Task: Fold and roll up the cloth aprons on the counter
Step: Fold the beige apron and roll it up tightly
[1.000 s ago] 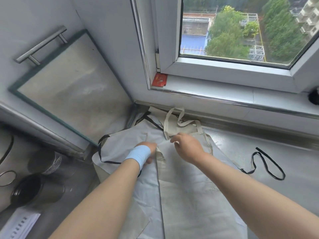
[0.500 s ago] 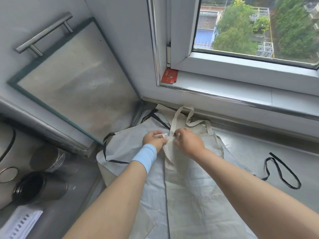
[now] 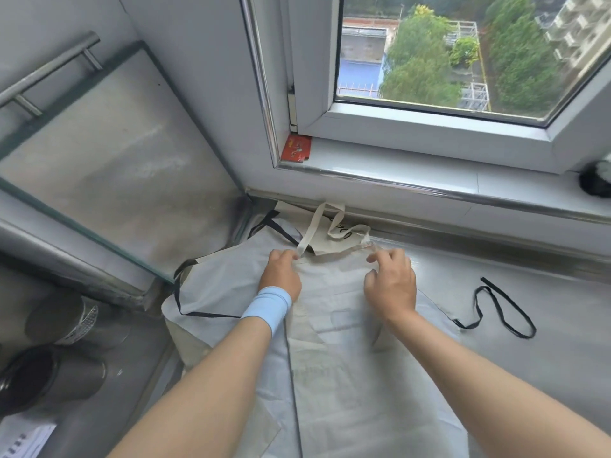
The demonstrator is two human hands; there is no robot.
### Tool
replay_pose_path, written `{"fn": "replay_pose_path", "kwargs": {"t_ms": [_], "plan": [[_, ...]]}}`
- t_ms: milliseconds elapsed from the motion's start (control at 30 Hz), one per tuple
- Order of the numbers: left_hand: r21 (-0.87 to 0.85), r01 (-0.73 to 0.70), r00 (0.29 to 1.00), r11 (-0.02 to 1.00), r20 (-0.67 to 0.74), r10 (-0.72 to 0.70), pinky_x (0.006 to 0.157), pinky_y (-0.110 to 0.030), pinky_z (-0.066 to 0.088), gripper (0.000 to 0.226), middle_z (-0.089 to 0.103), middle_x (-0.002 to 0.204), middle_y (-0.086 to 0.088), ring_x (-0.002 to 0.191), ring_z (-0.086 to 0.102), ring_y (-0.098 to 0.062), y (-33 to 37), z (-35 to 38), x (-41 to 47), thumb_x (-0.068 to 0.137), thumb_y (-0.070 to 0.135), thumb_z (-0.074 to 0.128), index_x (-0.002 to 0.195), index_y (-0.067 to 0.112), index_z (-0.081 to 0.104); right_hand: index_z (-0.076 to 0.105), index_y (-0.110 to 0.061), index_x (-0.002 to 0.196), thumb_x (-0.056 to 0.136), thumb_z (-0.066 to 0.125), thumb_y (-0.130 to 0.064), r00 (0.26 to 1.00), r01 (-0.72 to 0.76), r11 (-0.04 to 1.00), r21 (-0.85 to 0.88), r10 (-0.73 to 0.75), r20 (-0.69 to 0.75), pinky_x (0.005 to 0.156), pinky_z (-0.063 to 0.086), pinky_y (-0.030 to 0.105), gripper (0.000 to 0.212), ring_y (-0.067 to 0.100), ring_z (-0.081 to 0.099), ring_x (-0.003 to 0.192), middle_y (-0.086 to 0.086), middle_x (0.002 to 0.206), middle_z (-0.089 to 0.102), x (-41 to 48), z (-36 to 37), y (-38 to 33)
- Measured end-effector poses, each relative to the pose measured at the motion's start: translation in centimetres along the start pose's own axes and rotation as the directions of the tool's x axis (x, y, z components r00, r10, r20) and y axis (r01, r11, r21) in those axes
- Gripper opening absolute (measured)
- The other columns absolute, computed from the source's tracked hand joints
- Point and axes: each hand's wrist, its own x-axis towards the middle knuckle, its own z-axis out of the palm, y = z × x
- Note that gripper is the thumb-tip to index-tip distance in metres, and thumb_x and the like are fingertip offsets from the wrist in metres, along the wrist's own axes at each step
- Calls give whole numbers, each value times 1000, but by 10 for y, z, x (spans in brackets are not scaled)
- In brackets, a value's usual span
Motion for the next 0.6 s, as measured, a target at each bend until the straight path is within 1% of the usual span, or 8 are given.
{"fn": "replay_pose_path", "kwargs": {"t_ms": [100, 167, 267, 333, 367, 433, 500, 600], "plan": [[84, -49, 997, 995, -60, 54, 90, -33, 45, 44, 47, 124, -2, 107, 53, -25, 21, 3, -2, 83, -4, 43, 113, 24, 61, 61, -15, 108, 83, 54, -4, 976, -193, 975, 105, 180, 127, 83, 46, 40, 28, 29, 54, 99, 9, 109, 53, 1, -10, 21], [127, -173, 982, 977, -50, 180, 91, -33, 43, 36, 52, 116, -2, 108, 51, -24, 40, 8, 0, 83, -2, 46, 103, 22, 64, 60, -17, 103, 86, 53, -6, 972, -186, 971, 152, 159, 174, 80, 46, 38, 22, 26, 57, 95, 4, 105, 56, -1, -17, 32], [148, -292, 947, 945, 182, 264, 86, -36, 47, 24, 56, 109, 1, 102, 56, -24, 60, 25, -9, 86, 9, 47, 96, 25, 62, 60, -21, 88, 81, 55, -11, 956, 4, 997, 76, -26, 292, 68, 41, 31, 14, 19, 53, 78, -8, 87, 57, -12, -33, 42], [211, -348, 905, 913, 330, 268, 86, -37, 48, 17, 54, 110, 2, 104, 55, -22, 62, 36, -24, 87, 20, 50, 99, 27, 60, 59, -23, 80, 73, 55, -18, 900, 183, 982, 44, -185, 394, 63, 37, 29, 9, 16, 48, 70, -12, 77, 53, -25, -40, 45], [240, -379, 891, 894, 357, 281, 87, -37, 47, 16, 53, 110, 2, 106, 54, -21, 60, 40, -34, 87, 26, 52, 101, 27, 59, 57, -23, 78, 70, 54, -22, 868, 261, 964, 57, -260, 422, 62, 36, 28, 9, 16, 47, 67, -12, 74, 51, -33, -42, 47], [269, -432, 880, 861, 336, 337, 85, -35, 45, 20, 52, 110, 2, 105, 51, -20, 49, 45, -55, 85, 34, 56, 102, 25, 57, 56, -24, 79, 67, 53, -29, 802, 386, 921, 54, -364, 473, 62, 33, 27, 14, 17, 48, 69, -10, 77, 50, -46, -43, 52], [270, -470, 876, 841, 257, 407, 80, -33, 43, 22, 51, 105, 1, 100, 51, -20, 37, 47, -79, 84, 36, 58, 100, 21, 55, 59, -24, 86, 70, 54, -34, 765, 491, 870, -43, -406, 500, 65, 31, 30, 19, 19, 49, 76, -5, 86, 50, -57, -40, 58], [265, -463, 882, 846, 233, 410, 74, -32, 41, 18, 52, 100, 1, 97, 53, -22, 20, 43, -115, 85, 32, 56, 98, 21, 54, 60, -20, 94, 76, 61, -23, 786, 561, 799, -216, -432, 443, 70, 40, 35, 18, 25, 54, 84, 2, 95, 54, -77, -41, 60]]}}
